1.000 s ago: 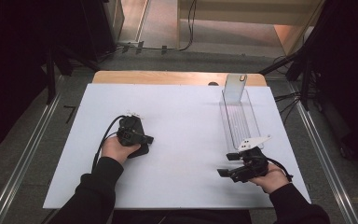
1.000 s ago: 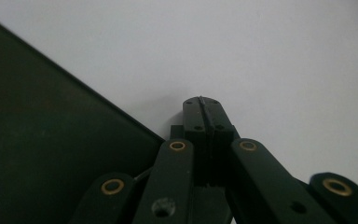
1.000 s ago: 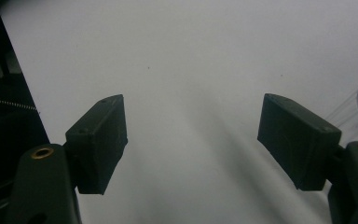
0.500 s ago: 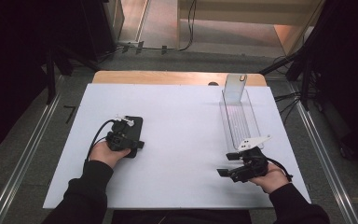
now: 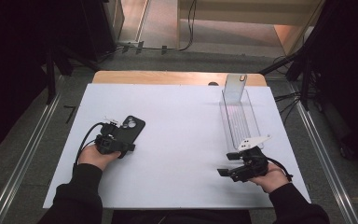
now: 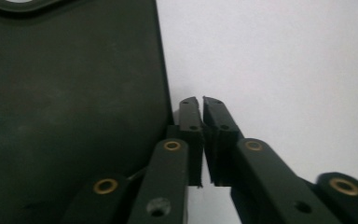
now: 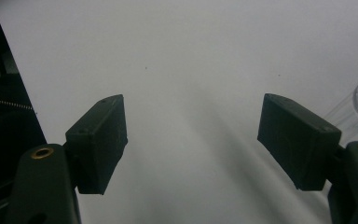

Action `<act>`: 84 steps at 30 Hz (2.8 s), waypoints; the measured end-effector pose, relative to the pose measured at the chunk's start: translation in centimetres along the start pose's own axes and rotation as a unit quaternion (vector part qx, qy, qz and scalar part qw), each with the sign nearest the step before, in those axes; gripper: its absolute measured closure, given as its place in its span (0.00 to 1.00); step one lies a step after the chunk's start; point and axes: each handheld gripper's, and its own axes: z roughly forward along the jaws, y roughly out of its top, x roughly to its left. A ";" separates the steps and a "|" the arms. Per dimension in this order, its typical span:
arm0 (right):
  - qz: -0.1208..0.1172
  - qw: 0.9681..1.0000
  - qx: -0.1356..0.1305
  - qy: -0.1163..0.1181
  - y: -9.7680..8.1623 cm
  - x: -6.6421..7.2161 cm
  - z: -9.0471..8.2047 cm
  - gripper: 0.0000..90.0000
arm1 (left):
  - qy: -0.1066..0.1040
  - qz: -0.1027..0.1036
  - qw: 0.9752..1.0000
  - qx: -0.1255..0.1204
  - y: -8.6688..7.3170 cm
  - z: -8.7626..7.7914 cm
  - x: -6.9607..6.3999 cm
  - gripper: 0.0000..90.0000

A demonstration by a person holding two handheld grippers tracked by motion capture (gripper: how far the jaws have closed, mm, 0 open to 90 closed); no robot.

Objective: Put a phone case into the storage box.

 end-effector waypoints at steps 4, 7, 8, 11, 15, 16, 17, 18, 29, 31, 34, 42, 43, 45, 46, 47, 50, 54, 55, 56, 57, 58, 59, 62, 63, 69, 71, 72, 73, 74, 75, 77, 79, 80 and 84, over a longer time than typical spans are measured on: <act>0.001 1.000 -0.001 0.000 0.0 0.0 0.0 0.24 | -0.030 0.002 0.999 -0.021 0.1 -0.7 -0.7 0.86; 0.004 1.000 -0.001 -0.002 0.0 -0.1 0.0 0.24 | -0.050 0.013 0.998 -0.042 -0.1 -1.5 -1.6 0.74; 0.005 1.000 -0.001 -0.003 -0.1 -0.2 0.0 0.24 | -0.053 0.018 0.997 -0.048 -0.2 -1.7 -1.9 0.69; 0.009 1.000 0.002 -0.007 -0.1 -0.3 0.0 0.24 | -0.064 0.024 0.996 -0.062 -0.7 -2.3 -2.5 0.62; 0.013 1.000 0.003 -0.009 -0.1 -0.3 0.0 0.24 | -0.069 0.034 0.994 -0.072 -1.5 -2.8 -3.1 0.55; 0.014 1.000 0.003 -0.009 -0.1 -0.3 0.0 0.24 | -0.071 0.034 0.994 -0.076 -1.8 -2.9 -3.3 0.54; 0.014 1.000 0.003 -0.009 -0.1 -0.3 0.0 0.24 | -0.074 0.036 0.993 -0.079 -2.0 -3.0 -3.5 0.54; 0.013 1.000 0.003 -0.009 -0.1 -0.4 -0.1 0.24 | -0.077 0.037 0.993 -0.082 -2.2 -3.1 -3.6 0.54; 0.015 1.000 0.005 -0.013 -0.3 -0.4 -0.3 0.24 | -0.083 0.050 0.988 -0.120 -4.3 -3.5 -4.7 0.44; 0.014 1.000 0.006 -0.013 -0.3 -0.4 -0.3 0.24 | -0.087 0.052 0.988 -0.121 -4.6 -3.5 -5.1 0.45; 0.016 1.000 0.006 -0.015 -0.4 -0.4 -0.3 0.24 | -0.084 0.053 0.988 -0.117 -4.8 -3.6 -5.4 0.47; 0.014 1.000 0.007 -0.014 -0.4 -0.5 -0.2 0.24 | -0.097 0.076 0.988 -0.096 -4.6 -3.5 -5.7 0.42; 0.014 1.000 0.009 -0.012 -0.4 -0.5 -0.2 0.24 | -0.104 0.077 0.987 -0.094 -4.6 -3.5 -5.6 0.41; 0.014 1.000 0.009 -0.013 -0.4 -0.5 -0.2 0.24 | -0.110 0.069 0.987 -0.096 -4.6 -3.6 -5.4 0.37; 0.013 1.000 0.009 -0.012 -0.4 -0.4 -0.2 0.24 | -0.108 0.066 0.987 -0.101 -4.6 -3.8 -5.3 0.36; 0.014 1.000 0.009 -0.012 -0.4 -0.4 -0.2 0.24 | -0.099 0.066 0.988 -0.102 -4.5 -3.8 -5.3 0.33; 0.014 1.000 0.010 -0.011 -0.4 -0.4 -0.1 0.24 | -0.068 0.072 0.990 -0.096 -4.3 -4.0 -5.3 0.28; 0.010 1.000 0.009 -0.008 -0.3 -0.3 0.0 0.24 | -0.059 0.070 0.990 -0.103 -4.2 -4.1 -4.8 0.28; 0.010 1.000 0.010 -0.008 -0.3 -0.3 0.0 0.24 | -0.061 0.069 0.990 -0.105 -4.1 -4.1 -4.5 0.28; 0.010 1.000 0.010 -0.008 -0.3 -0.3 0.0 0.24 | -0.060 0.066 0.990 -0.107 -4.0 -4.2 -4.3 0.28; 0.010 1.000 0.010 -0.008 -0.3 -0.3 0.1 0.24 | -0.058 0.065 0.990 -0.111 -3.8 -4.3 -4.0 0.28; 0.010 1.000 0.010 -0.008 -0.3 -0.4 0.1 0.24 | -0.057 0.063 0.990 -0.113 -3.7 -4.3 -3.8 0.28; 0.010 1.000 0.011 -0.008 -0.3 -0.4 0.1 0.24 | -0.058 0.060 0.990 -0.117 -3.6 -4.4 -3.6 0.28; 0.011 1.000 0.012 -0.008 -0.3 -0.3 0.0 0.24 | -0.060 0.045 0.990 -0.122 -3.4 -4.6 -3.0 0.28; 0.011 1.000 0.013 -0.008 -0.3 -0.4 0.1 0.24 | -0.060 0.043 0.990 -0.119 -3.3 -4.6 -2.9 0.28; 0.012 1.000 0.013 -0.009 -0.3 -0.4 0.1 0.24 | -0.039 0.052 0.988 -0.140 -2.4 -4.8 -2.2 0.28; 0.010 1.000 0.012 -0.009 -0.3 -0.4 0.1 0.24 | -0.030 0.055 0.988 -0.143 -2.1 -4.7 -2.1 0.28; 0.010 1.000 0.012 -0.009 -0.3 -0.4 0.1 0.24 | -0.026 0.057 0.988 -0.143 -2.0 -4.7 -2.1 0.28; 0.010 1.000 0.013 -0.009 -0.3 -0.4 0.1 0.24 | -0.024 0.058 0.988 -0.144 -1.8 -4.7 -2.1 0.28; 0.010 1.000 0.012 -0.009 -0.3 -0.4 0.2 0.24 | -0.017 0.057 0.988 -0.144 -1.6 -4.7 -2.1 0.28; 0.009 1.000 0.012 -0.009 -0.3 -0.4 0.2 0.24 | -0.018 0.054 0.988 -0.142 -1.4 -4.6 -2.0 0.28; 0.008 1.000 0.013 -0.009 -0.3 -0.4 0.2 0.24 | -0.017 0.054 0.988 -0.143 -0.9 -4.7 -1.8 0.28; 0.009 1.000 0.013 -0.010 -0.3 -0.3 0.1 0.24 | -0.002 0.064 0.987 -0.146 -0.3 -4.7 -1.7 0.28; 0.009 1.000 0.013 -0.010 -0.3 -0.3 0.1 0.24 | 0.004 0.066 0.988 -0.142 0.0 -4.6 -1.5 0.28; 0.011 1.000 0.013 -0.010 -0.3 -0.4 0.1 0.24 | 0.021 0.069 0.988 -0.138 1.1 -4.2 -1.0 0.11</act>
